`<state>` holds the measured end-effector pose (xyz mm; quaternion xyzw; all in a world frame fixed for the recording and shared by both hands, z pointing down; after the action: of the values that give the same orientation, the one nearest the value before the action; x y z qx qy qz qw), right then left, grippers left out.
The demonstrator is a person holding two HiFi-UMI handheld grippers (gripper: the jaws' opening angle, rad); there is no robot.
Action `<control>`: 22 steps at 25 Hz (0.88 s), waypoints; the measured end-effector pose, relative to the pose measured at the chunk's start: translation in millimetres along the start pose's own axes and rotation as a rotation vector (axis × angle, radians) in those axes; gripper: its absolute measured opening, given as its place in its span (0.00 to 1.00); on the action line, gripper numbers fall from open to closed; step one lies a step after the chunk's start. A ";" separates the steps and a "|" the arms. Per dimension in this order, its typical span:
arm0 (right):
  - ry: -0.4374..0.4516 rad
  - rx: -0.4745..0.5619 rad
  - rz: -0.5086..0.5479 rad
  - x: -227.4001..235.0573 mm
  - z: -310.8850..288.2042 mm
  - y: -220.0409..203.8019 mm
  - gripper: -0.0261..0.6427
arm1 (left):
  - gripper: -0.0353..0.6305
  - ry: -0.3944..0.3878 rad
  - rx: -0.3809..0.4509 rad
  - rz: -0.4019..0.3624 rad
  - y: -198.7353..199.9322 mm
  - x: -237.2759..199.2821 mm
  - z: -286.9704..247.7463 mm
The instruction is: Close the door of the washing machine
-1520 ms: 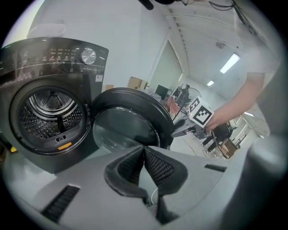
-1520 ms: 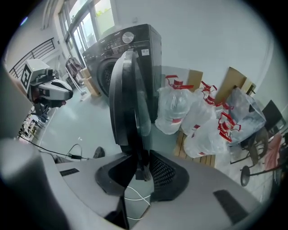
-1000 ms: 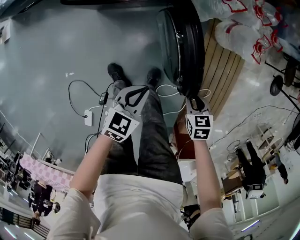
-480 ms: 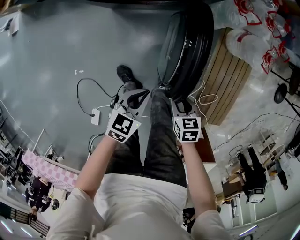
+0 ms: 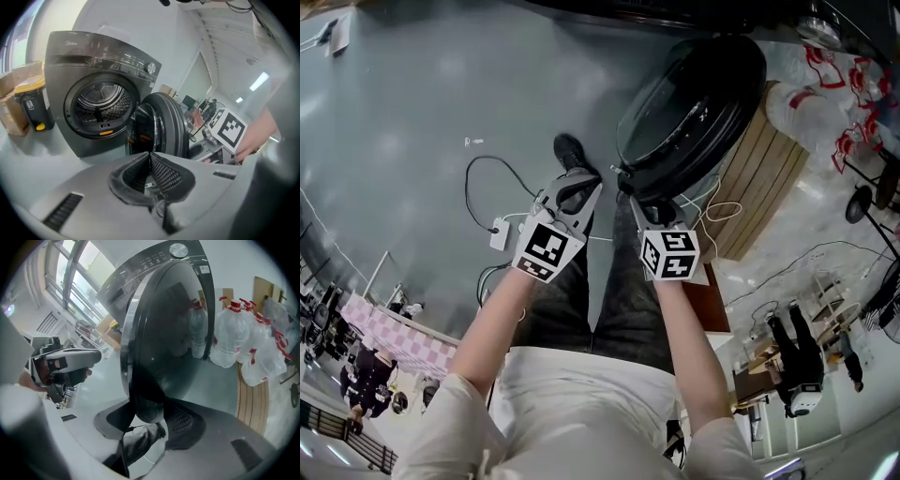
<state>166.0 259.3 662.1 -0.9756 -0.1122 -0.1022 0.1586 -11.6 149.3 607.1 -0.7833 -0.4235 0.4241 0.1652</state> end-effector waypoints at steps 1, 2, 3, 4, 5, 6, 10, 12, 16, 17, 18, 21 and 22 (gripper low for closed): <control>0.005 -0.007 -0.006 -5.7 -3.6 4.2 0.35 | 0.07 0.005 0.003 0.003 0.0 -5.4 5.2; 0.010 -0.013 -0.012 -12.0 -7.0 8.2 0.35 | 0.07 0.010 0.007 0.005 -0.6 -10.8 11.0; 0.015 -0.018 -0.018 -19.0 -10.2 12.2 0.35 | 0.07 0.015 0.010 0.008 -1.6 -16.4 17.3; 0.020 -0.021 -0.024 -26.2 -13.2 16.5 0.35 | 0.07 0.021 0.012 0.010 -2.7 -22.2 24.0; 0.024 -0.023 -0.031 -33.2 -16.2 21.2 0.36 | 0.07 0.026 0.014 0.012 -3.4 -28.0 30.4; 0.028 -0.026 -0.037 -39.7 -19.1 26.2 0.36 | 0.07 0.031 0.017 0.014 -3.6 -33.9 36.3; 0.039 -0.031 -0.049 -61.8 -29.5 45.8 0.37 | 0.07 0.052 0.033 0.025 -3.1 -54.1 55.7; 0.044 -0.033 -0.052 -71.0 -33.9 54.7 0.37 | 0.07 0.062 0.041 0.031 -3.6 -61.5 63.4; 0.062 -0.038 -0.045 -88.5 -45.7 75.1 0.37 | 0.07 0.075 0.055 0.045 -8.2 -77.8 75.9; 0.069 -0.039 -0.041 -92.2 -48.7 80.5 0.37 | 0.07 0.077 0.058 0.049 -10.1 -81.7 78.4; 0.077 -0.038 -0.039 -95.6 -51.2 85.5 0.37 | 0.07 0.080 0.061 0.053 -11.9 -84.9 80.6; 0.096 -0.039 -0.045 -105.3 -56.7 99.1 0.37 | 0.07 0.104 0.047 0.036 -17.0 -91.3 86.9; 0.101 -0.041 -0.047 -108.9 -58.4 103.5 0.37 | 0.07 0.119 0.032 0.015 -18.8 -92.6 88.8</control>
<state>78.6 123.8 661.1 -0.9693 -0.1246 -0.1574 0.1418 -119.0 77.0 615.3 -0.8076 -0.4001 0.3846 0.1993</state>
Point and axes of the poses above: the fingertips, and each gripper's own axes: z backward along the fingers, x to its right, y out of its top, the point moved 10 cm from there along z, backward along the fingers, and after that the axes turned 14 degrees about -y, right-handed, at the moved point
